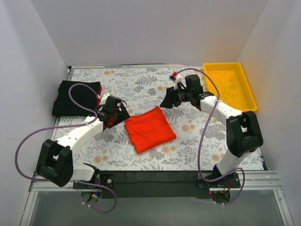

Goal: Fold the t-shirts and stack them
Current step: Fold the tshirt

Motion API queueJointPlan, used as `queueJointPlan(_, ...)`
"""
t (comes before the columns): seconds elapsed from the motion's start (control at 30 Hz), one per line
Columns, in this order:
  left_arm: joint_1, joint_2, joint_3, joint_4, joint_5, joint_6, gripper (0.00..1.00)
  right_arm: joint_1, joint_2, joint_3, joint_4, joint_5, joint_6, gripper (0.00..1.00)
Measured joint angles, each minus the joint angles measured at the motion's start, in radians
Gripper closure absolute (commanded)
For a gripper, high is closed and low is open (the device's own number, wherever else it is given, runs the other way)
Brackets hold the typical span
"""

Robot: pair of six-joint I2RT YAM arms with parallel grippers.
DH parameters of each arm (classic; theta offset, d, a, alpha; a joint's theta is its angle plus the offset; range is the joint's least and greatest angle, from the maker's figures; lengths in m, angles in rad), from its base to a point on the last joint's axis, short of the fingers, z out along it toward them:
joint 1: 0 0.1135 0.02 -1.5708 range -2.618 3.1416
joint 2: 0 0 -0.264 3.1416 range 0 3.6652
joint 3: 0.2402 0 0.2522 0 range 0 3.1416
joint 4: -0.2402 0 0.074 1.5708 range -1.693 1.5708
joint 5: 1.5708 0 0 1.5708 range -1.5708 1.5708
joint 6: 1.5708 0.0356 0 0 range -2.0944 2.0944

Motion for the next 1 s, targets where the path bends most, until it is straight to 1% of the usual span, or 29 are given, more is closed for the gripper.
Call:
queueJointPlan(0.03, -0.010, -0.024, 0.000, -0.003, 0.010, -0.008, 0.35, 0.005, -0.036, -0.018, 0.003, -0.006, 0.018, 0.51)
queueJointPlan(0.07, -0.021, -0.043, 0.002, -0.004, 0.028, -0.015, 0.44, 0.012, -0.067, -0.040, 0.009, -0.015, 0.036, 0.52)
queueJointPlan(0.13, -0.040, -0.057, 0.005, 0.000, 0.059, -0.031, 0.51, 0.034, -0.115, -0.095, 0.020, -0.039, 0.071, 0.52)
queueJointPlan(0.17, -0.049, -0.053, 0.005, 0.006, 0.081, -0.039, 0.60, 0.048, -0.126, -0.121, 0.022, -0.055, 0.086, 0.52)
queueJointPlan(0.27, -0.060, -0.017, -0.003, 0.038, 0.114, -0.057, 0.71, 0.087, -0.126, -0.203, 0.030, -0.109, 0.119, 0.52)
queueJointPlan(0.3, -0.059, 0.005, -0.009, 0.056, 0.118, -0.063, 0.78, 0.104, -0.122, -0.239, 0.039, -0.126, 0.125, 0.52)
queueJointPlan(0.4, -0.046, 0.107, -0.029, 0.102, 0.125, -0.081, 0.83, 0.121, -0.114, -0.369, 0.087, -0.163, 0.143, 0.53)
queueJointPlan(0.47, -0.021, 0.188, -0.034, 0.121, 0.139, -0.090, 0.84, 0.117, -0.086, -0.435, 0.107, -0.170, 0.143, 0.54)
queueJointPlan(0.63, 0.031, 0.288, 0.024, 0.181, 0.185, -0.097, 0.87, 0.103, -0.004, -0.462, 0.195, -0.251, 0.145, 0.57)
queueJointPlan(0.73, 0.042, 0.364, 0.102, 0.206, 0.195, -0.074, 0.86, 0.104, 0.009, -0.462, 0.234, -0.265, 0.157, 0.56)
queueJointPlan(0.83, 0.045, 0.425, 0.179, 0.216, 0.208, -0.027, 0.71, 0.106, 0.001, -0.456, 0.249, -0.245, 0.182, 0.55)
queueJointPlan(0.87, 0.045, 0.433, 0.197, 0.214, 0.210, -0.013, 0.60, 0.106, -0.008, -0.452, 0.249, -0.229, 0.193, 0.54)
queueJointPlan(0.97, 0.046, 0.423, 0.225, 0.202, 0.208, 0.031, 0.44, 0.106, -0.051, -0.424, 0.238, -0.189, 0.225, 0.52)
queueJointPlan(1.0, 0.046, 0.399, 0.224, 0.186, 0.207, 0.042, 0.35, 0.107, -0.071, -0.409, 0.238, -0.177, 0.238, 0.52)
